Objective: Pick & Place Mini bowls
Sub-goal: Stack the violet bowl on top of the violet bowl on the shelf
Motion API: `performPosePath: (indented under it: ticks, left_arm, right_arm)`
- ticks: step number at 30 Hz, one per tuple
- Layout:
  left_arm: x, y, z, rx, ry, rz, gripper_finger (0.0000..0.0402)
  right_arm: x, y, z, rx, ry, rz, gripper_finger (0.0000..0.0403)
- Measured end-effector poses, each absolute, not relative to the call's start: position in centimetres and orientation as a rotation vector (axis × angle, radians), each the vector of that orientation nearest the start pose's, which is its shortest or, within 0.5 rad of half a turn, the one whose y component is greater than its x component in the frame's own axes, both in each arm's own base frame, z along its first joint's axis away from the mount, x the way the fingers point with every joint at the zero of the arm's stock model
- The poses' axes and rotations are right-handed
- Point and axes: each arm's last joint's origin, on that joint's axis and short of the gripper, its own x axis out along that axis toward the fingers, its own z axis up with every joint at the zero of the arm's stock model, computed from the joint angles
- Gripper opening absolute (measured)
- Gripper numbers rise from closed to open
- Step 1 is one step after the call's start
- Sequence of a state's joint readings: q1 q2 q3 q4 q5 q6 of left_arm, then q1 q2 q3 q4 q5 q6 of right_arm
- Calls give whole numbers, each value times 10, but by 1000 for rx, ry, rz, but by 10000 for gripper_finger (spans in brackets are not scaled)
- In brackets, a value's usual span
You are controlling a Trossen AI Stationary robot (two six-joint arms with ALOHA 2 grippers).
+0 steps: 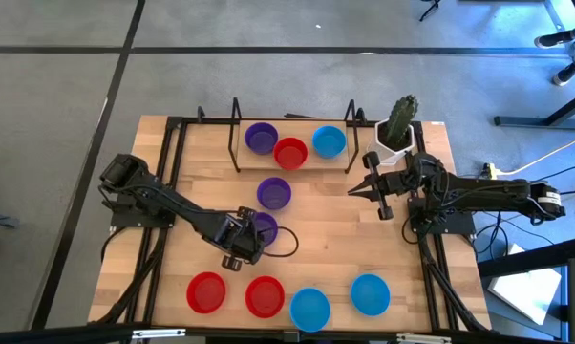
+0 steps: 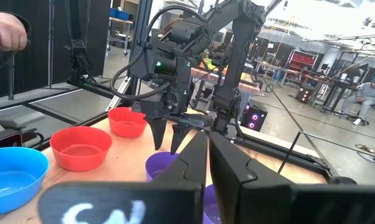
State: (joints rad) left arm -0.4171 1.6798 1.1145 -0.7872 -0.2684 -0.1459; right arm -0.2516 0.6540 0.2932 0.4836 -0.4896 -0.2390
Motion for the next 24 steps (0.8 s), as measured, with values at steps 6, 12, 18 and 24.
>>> performPosePath:
  ticks: [6,12,18,24]
  left_arm:
    - [285,-118,191,332,1279,-32,181]
    - [285,-119,187,310,1302,-67,178]
    - [288,-119,184,344,1295,-68,178]
    - [292,-116,178,406,1307,-119,178]
  right_arm:
    - [152,-25,245,-281,-138,224,21]
    - [152,-25,244,-280,-136,224,21]
    - [152,-25,244,-280,-136,224,21]
    - [152,-25,244,-279,-132,225,21]
